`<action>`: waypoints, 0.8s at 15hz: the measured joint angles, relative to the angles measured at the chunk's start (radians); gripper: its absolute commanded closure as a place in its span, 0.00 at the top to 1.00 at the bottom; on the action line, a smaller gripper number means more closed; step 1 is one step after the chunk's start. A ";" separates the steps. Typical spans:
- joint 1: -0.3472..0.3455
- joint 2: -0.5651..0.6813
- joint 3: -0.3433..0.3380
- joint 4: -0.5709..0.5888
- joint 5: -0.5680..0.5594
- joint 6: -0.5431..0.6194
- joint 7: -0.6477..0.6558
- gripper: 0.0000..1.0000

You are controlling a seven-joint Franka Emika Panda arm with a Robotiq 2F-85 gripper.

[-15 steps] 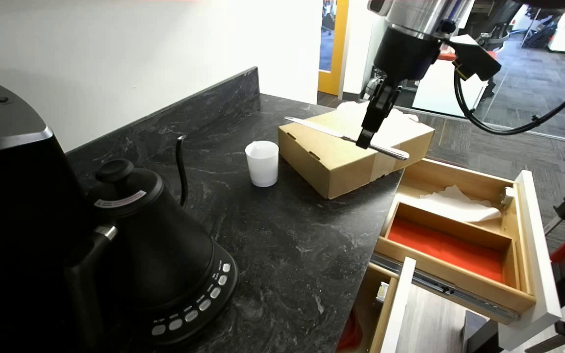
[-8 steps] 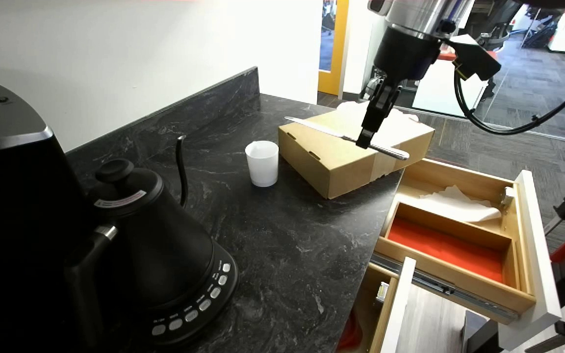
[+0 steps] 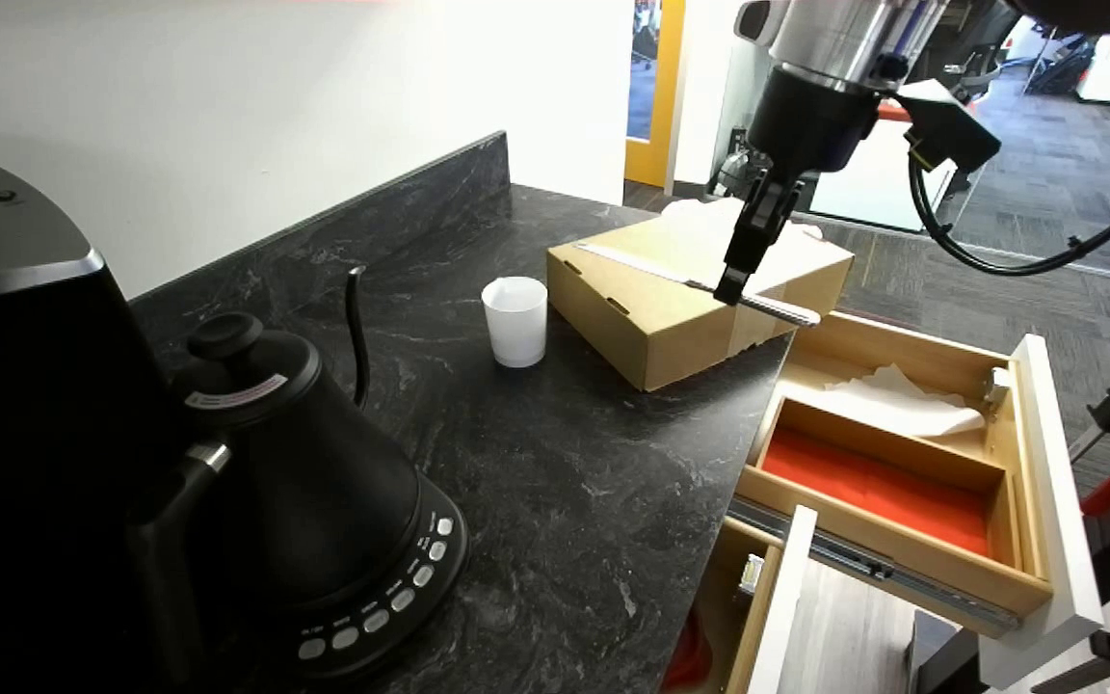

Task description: Move the knife from the top of the box to the left compartment of the drawer

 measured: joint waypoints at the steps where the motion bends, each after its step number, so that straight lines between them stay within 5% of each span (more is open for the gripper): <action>1: 0.004 -0.006 0.001 -0.018 -0.004 0.001 0.022 0.06; 12: 0.072 -0.279 0.085 -0.275 -0.197 -0.059 0.462 0.05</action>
